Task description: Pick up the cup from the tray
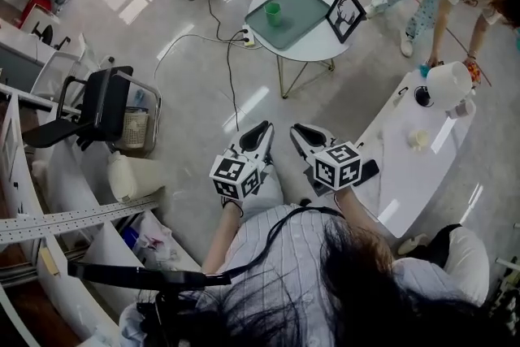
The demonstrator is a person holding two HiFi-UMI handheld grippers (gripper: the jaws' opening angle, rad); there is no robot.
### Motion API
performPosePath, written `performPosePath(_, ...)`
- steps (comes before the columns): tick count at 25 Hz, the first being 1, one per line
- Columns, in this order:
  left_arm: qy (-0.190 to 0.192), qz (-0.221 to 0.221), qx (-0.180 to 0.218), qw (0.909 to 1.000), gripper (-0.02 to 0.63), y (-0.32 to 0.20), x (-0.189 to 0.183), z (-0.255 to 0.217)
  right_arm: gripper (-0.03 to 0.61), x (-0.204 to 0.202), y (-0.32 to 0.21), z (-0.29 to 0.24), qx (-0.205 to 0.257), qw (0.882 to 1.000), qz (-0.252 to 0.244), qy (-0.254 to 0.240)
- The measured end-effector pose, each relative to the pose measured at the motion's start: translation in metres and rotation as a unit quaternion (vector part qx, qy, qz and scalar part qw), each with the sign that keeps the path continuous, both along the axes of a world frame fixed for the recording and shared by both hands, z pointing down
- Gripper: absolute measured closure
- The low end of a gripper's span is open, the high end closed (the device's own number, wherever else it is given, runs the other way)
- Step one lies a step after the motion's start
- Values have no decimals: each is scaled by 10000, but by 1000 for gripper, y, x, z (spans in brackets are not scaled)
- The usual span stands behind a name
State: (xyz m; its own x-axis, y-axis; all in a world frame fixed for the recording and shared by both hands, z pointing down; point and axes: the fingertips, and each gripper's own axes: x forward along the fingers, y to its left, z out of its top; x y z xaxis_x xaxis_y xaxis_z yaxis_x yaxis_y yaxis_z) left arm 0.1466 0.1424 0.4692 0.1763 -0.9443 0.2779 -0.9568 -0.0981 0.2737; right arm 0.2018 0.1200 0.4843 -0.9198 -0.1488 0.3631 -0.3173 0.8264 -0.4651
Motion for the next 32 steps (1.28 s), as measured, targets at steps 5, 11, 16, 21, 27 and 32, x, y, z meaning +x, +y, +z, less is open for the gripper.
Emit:
performPosePath(5,101,189,-47,9998,578,-29,-52,3,520,-53,-27,-2,-19,9999,149,34)
performPosePath(11,149,439,-76,9989,578,-60,-104,9,520,-101,-55,4,-67,9991,411,115)
performPosePath(16,207,610,-61,9979,578,-79,-136,11,520,-128,-70,4,-45,9979,627,152)
performPosePath(21,272,768,-72,9967,578,-90,-148,15,520,-137,-82,6,-34,9964,802,268)
performPosePath(27,405,819,-98,9958,578,-99,-156,19,520,-144,-93,6,-40,9952,903,382)
performPosePath(32,479,800,-182,9955,578,-111,-164,29,520,-155,-105,15,-119,9953,841,464)
